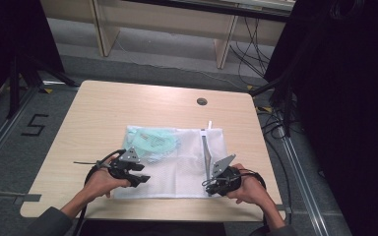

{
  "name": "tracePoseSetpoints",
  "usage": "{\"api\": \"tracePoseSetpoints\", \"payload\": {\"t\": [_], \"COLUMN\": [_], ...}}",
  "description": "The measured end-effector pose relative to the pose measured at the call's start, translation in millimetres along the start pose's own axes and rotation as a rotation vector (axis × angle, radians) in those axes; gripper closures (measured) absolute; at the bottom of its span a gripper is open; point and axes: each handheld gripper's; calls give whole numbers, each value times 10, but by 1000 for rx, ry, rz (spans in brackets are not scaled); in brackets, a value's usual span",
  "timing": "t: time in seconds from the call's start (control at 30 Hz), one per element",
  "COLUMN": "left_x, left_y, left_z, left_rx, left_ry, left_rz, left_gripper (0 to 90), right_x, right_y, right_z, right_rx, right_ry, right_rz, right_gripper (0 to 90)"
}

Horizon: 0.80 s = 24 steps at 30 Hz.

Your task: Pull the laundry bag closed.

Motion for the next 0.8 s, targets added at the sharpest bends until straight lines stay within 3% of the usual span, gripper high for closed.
{"api": "tracePoseSetpoints", "payload": {"t": [0.13,0.2,0.23,0.27,0.3,0.37,0.4,0.47,0.53,0.6,0.7,0.77,0.8], "left_x": [-5,-5,-10,-16,-51,-72,-111,-194,-273,-372,-564,-603,-651], "left_y": [-9,-23,-54,-98,-222,-295,-387,-564,-739,-895,-1035,-1029,-1040], "left_z": [5,-7,-10,-25,-61,-80,-102,-124,-144,-174,-235,-255,-259], "left_rx": [14,-1,12,10,-2,-14,-35,-27,-54,-116,-101,-117,-98], "left_ry": [1,-3,-8,-16,-50,-57,-74,-92,-107,-114,-159,-158,-150], "left_rz": [-2,-4,-7,-3,33,47,67,113,148,135,144,145,145], "left_gripper": [498,495,490,489,487,483,480,494,496,492,490,494,500], "right_x": [32,37,51,57,63,66,75,85,96,114,126,130,139], "right_y": [-13,-30,-26,-25,-22,-20,-21,-35,-51,-37,-58,-56,-42], "right_z": [57,66,55,39,23,7,-7,-49,-72,-85,-118,-122,-130], "right_rx": [-52,-33,-43,-45,-48,-54,-60,-83,-68,-90,-73,-76,-100], "right_ry": [9,6,-1,-11,-16,-24,-26,-55,-66,-69,-94,-92,-90], "right_rz": [6,14,23,28,28,32,32,35,44,45,49,46,46], "right_gripper": [865,865,866,865,866,866,866,866,866,866,866,867,866]}}
Point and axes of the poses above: each handheld gripper's, and its own axes: x roughly backward along the jaws, z roughly out of its underside, y roughly to its left, and after that the axes turned 11 degrees about x, right-handed
